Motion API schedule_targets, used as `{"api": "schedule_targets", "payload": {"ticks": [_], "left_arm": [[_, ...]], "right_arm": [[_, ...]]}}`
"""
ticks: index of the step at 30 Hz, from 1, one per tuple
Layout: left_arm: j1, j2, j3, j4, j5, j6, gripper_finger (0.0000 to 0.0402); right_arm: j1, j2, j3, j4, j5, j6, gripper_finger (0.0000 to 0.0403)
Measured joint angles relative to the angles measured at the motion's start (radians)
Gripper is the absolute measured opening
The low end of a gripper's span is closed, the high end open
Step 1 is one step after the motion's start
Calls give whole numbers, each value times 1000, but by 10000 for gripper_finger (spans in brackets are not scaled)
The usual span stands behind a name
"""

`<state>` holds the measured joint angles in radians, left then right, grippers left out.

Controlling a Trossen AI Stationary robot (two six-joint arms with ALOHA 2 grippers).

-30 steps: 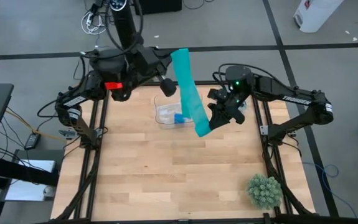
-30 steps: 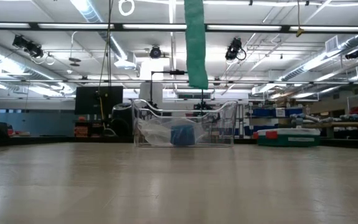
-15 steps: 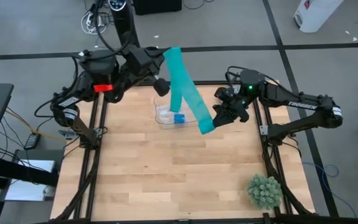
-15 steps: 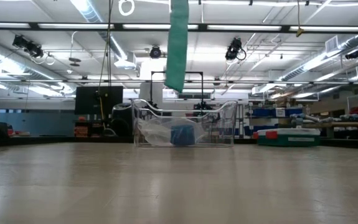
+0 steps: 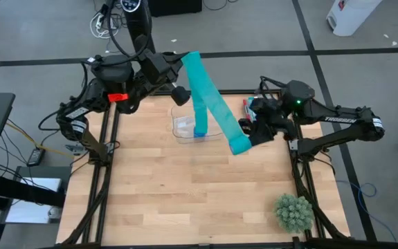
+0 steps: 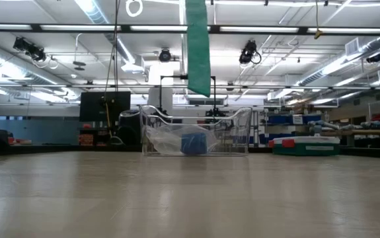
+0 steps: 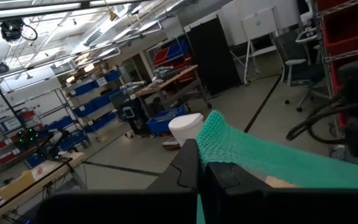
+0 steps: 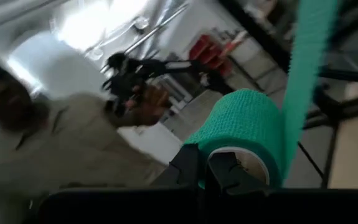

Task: Roll bandage
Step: Roll the sky blue bandage

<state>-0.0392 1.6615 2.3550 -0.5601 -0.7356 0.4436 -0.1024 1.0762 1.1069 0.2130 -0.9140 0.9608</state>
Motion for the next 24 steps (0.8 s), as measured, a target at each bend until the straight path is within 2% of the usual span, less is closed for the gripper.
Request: {"api": "schedule_targets", "payload": {"ticks": [5, 12, 18, 24], "left_arm": [[0, 0, 0, 7, 0, 23, 5], [-17, -1, 0, 73, 30, 88, 5], [-40, 0, -1, 64, 98, 84, 5], [-84, 9, -4, 34, 103, 81, 5]], "right_arm": [[-3, -26, 0, -23, 2, -8, 0], [-61, -26, 0, -192, 36, 24, 0], [-126, 16, -29, -211, 38, 83, 0], [-188, 32, -83, -198, 77, 119, 0]]}}
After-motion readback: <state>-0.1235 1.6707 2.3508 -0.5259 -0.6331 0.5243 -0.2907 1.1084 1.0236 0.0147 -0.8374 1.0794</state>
